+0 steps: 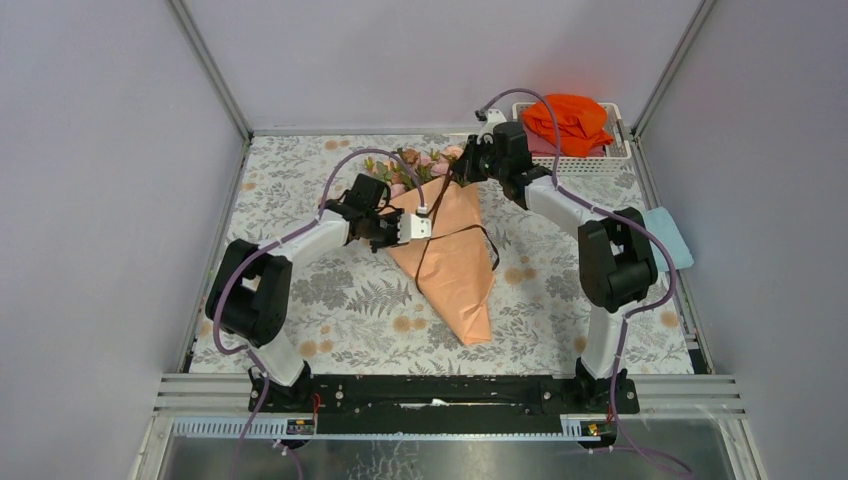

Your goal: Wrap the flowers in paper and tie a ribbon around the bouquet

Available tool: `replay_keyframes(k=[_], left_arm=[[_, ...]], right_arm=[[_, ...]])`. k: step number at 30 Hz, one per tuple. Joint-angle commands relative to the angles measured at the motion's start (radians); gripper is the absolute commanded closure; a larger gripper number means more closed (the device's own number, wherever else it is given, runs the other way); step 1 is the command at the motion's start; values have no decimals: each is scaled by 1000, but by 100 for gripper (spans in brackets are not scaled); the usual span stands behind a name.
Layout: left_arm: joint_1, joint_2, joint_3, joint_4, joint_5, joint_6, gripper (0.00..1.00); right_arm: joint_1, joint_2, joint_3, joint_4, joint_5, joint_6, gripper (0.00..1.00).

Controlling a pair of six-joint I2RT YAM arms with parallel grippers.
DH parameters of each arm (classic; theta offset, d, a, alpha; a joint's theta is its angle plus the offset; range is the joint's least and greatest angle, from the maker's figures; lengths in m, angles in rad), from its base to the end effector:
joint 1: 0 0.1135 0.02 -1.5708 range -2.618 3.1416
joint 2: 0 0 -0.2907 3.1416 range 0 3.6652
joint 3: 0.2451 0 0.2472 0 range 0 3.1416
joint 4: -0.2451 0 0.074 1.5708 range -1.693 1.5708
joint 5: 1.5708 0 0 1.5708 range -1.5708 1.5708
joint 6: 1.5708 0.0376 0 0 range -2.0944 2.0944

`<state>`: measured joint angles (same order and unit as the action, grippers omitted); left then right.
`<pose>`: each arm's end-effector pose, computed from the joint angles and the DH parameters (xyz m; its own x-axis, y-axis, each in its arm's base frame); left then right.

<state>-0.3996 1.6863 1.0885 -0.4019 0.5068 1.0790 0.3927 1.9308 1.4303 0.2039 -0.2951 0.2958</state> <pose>0.3091 -0.1504 0.2270 0.1469 0.7745 -0.6152 0.9579 0.0436 0.2837 0.4270 0.1887 0.2910 -0.4399 0.1197 -0.8900 -0.5173 0.7763 0.3601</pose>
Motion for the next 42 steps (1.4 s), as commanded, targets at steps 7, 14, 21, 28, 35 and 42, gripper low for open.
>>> replay_keyframes(k=[7,14,21,28,35,42], left_arm=[[-7,-77,153,-159,48,-70,100],[-7,-44,304,-230,119,-141,100],[3,-15,332,-117,51,-241,100],[6,35,326,-32,29,-298,100],[5,100,276,100,-1,-382,100],[5,184,320,154,-43,-442,100]], right_arm=[[-3,-100,-10,-343,19,-323,100],[0,-106,-53,-469,-191,-411,100],[2,-53,-5,-717,-332,-530,100],[2,-36,46,-817,-308,-532,78],[-23,-142,31,-672,-168,-404,49],[-25,-302,-176,-416,-284,-528,45]])
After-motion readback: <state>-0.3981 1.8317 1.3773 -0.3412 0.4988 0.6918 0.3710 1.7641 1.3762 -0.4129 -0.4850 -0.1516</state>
